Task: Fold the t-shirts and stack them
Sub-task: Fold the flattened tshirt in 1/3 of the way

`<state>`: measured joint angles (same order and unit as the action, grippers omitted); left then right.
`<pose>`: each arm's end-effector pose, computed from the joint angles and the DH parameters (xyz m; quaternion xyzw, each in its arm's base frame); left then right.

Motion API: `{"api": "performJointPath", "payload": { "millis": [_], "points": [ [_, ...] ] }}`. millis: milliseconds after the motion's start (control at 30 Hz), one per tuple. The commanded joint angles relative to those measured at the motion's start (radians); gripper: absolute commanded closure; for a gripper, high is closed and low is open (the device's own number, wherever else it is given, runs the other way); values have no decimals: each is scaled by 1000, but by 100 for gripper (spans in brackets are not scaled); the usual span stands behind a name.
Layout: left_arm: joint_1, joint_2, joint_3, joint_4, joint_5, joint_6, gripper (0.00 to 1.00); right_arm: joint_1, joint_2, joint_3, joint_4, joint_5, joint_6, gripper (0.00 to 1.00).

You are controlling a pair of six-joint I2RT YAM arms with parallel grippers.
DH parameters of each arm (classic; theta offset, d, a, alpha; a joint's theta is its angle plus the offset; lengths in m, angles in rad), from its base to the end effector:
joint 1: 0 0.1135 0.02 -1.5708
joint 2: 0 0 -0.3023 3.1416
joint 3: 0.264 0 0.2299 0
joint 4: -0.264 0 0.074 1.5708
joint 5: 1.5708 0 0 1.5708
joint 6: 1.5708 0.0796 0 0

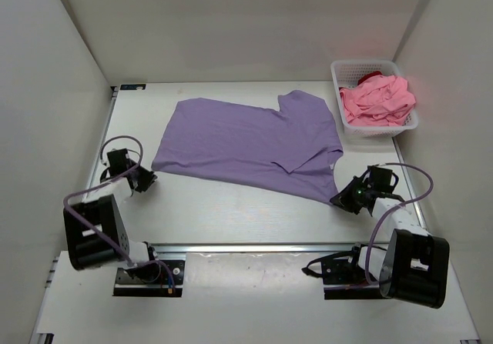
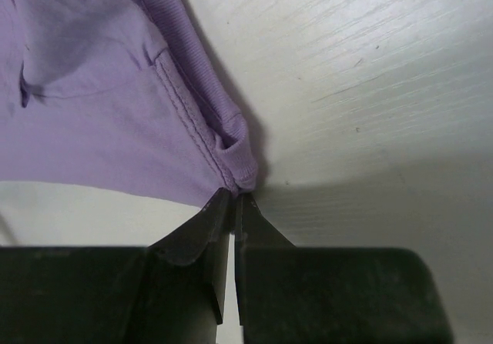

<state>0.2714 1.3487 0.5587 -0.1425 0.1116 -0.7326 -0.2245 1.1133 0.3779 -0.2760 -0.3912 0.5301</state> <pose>0.2369 0.0567 0.1700 -0.4408 0.8395 -0.1232 0.2929 0.1721 -0.0082 0.1552 0.2975 0.8963 0.2258 0.2392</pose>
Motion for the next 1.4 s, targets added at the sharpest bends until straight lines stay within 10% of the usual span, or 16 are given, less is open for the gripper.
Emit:
{"api": "performJointPath", "payload": {
  "millis": [0,333,467,633,1133,1300,1367],
  "points": [
    [-28,93,52,122,68,-83,66,-1,3,18,37,-43,-10,100],
    [-20,237,115,213,54,-120,54,16,11,9,52,-43,-10,100],
    [-15,283,132,228,48,-111,63,16,0,12,55,-46,-10,100],
    [2,310,147,239,92,-91,100,19,5,7,55,-51,-12,100],
    [45,-129,-33,-242,-180,67,100,39,-76,16,-121,-6,-2,100],
    [25,-166,24,-318,-202,65,22,28,-99,85,-173,-9,-53,69],
    [-24,-192,71,-339,-249,82,11,31,-99,142,-208,50,-93,55]
  ]
}}
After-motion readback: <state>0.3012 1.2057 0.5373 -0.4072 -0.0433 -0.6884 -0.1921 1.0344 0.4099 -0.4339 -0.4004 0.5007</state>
